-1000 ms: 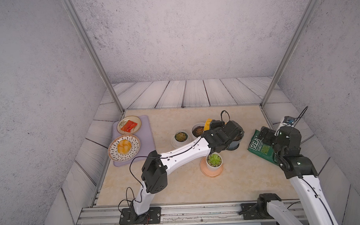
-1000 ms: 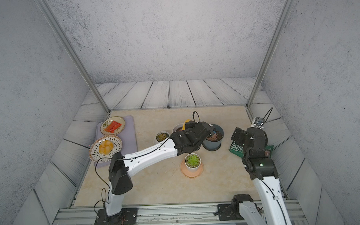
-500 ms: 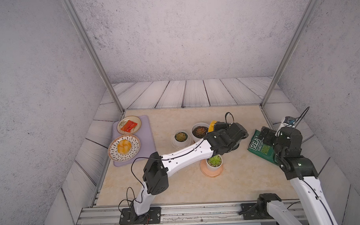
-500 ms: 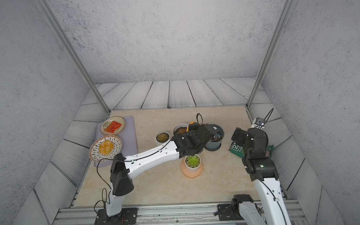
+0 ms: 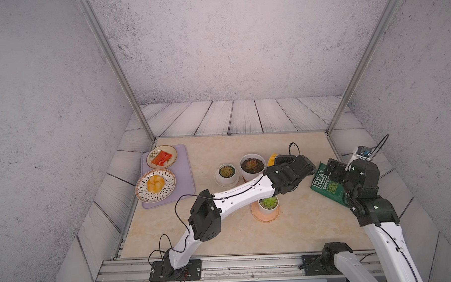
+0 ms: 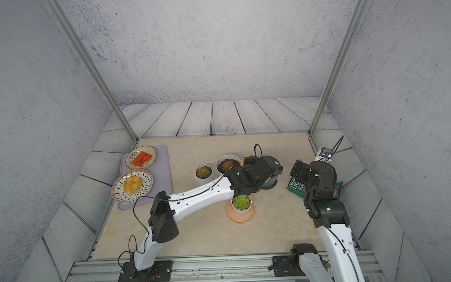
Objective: Water the succulent around the soil edge
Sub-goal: Water the soil of the potted plant with water.
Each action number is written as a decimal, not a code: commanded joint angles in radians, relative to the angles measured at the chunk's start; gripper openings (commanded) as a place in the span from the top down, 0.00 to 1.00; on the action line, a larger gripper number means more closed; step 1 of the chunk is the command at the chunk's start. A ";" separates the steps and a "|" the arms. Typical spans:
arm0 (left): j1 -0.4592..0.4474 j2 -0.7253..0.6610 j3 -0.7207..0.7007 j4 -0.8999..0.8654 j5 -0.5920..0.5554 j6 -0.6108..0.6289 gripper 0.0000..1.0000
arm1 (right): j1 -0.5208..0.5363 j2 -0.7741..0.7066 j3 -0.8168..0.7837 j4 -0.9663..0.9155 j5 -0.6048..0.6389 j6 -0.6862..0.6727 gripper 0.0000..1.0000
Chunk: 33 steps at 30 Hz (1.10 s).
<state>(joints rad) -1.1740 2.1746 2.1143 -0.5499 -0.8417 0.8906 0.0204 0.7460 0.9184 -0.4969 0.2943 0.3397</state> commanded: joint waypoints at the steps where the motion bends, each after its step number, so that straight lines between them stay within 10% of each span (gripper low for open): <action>1: -0.003 0.018 0.058 0.023 -0.005 -0.010 1.00 | -0.003 -0.015 0.000 0.012 0.009 0.002 0.01; 33: 0.061 0.134 0.208 0.091 0.020 0.011 1.00 | -0.006 -0.015 -0.007 0.021 0.003 0.005 0.01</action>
<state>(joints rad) -1.1210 2.2993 2.2864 -0.5110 -0.8146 0.8986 0.0166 0.7403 0.9184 -0.4965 0.2943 0.3401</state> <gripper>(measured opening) 0.197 0.993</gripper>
